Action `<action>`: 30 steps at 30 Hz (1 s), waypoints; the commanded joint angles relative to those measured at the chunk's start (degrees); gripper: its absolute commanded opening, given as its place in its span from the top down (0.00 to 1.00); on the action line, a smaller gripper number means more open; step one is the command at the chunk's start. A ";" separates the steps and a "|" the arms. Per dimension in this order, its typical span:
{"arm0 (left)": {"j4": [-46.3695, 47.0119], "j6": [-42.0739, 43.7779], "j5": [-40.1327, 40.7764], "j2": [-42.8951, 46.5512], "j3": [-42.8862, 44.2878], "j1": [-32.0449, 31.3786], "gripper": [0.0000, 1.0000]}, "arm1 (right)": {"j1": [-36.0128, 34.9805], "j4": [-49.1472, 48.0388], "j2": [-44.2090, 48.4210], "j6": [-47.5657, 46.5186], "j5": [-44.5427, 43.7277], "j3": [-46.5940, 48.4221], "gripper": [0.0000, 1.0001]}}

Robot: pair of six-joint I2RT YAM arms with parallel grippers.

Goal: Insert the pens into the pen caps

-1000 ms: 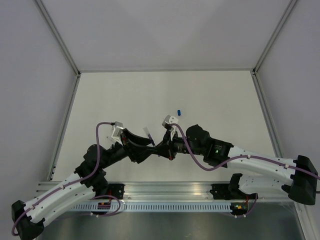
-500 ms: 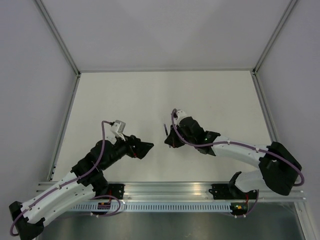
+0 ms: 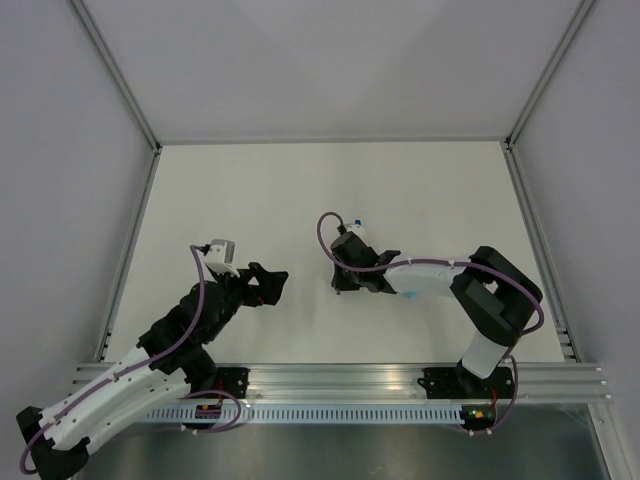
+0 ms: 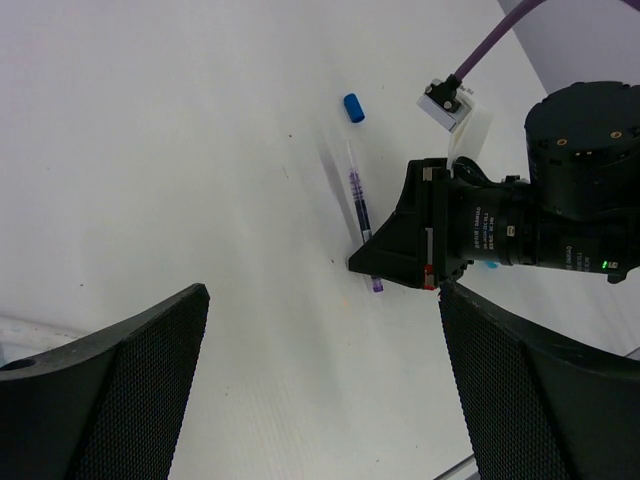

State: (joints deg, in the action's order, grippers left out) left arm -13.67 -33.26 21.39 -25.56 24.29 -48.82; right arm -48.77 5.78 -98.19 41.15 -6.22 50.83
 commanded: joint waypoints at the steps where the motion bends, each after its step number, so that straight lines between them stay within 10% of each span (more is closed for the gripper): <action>1: -1.09 2.32 3.05 3.32 -0.65 0.21 0.00 | 0.08 2.83 -1.30 3.76 -5.99 1.56 0.80; 19: -1.01 2.84 2.26 3.95 -1.18 0.21 0.00 | 2.97 12.05 8.37 -3.51 -11.27 9.37 0.46; 30: 0.75 3.37 -0.47 1.30 -1.09 0.21 0.00 | 11.77 17.43 -6.48 -17.32 -17.25 28.53 0.39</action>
State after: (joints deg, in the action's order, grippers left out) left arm -14.72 -31.83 21.93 -24.95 23.16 -48.82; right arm -37.56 19.53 -100.14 29.61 -20.36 75.94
